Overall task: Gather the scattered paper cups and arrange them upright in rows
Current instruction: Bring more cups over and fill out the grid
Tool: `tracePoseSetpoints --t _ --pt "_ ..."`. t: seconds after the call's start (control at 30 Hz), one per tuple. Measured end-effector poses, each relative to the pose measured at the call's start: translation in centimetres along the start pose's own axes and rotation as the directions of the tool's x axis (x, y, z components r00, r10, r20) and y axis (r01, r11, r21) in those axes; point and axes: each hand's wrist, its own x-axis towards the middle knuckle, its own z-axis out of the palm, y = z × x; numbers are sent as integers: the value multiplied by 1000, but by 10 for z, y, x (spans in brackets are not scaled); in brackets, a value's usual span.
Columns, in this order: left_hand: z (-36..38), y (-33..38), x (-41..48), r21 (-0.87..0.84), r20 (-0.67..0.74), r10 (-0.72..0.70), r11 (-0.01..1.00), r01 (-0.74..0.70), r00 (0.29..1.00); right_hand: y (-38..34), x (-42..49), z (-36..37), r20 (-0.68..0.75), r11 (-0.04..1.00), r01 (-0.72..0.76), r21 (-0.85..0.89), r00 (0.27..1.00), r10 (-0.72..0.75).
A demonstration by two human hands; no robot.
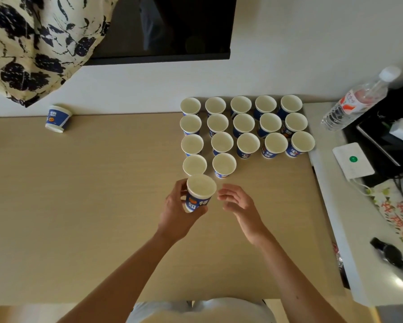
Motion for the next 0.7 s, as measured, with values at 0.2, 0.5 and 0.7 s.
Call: tracePoseSetpoints --t 0.2,0.5,0.7 --pt "31 24 4 25 110 129 991 -132 986 -29 -11 0 94 998 56 -15 994 -55" --pt "31 21 10 146 175 113 979 -139 978 -19 16 -41 -377 979 130 -159 908 -182" --pt "17 3 9 150 122 43 987 -61 992 6 53 -61 -472 958 23 -287 866 -163"
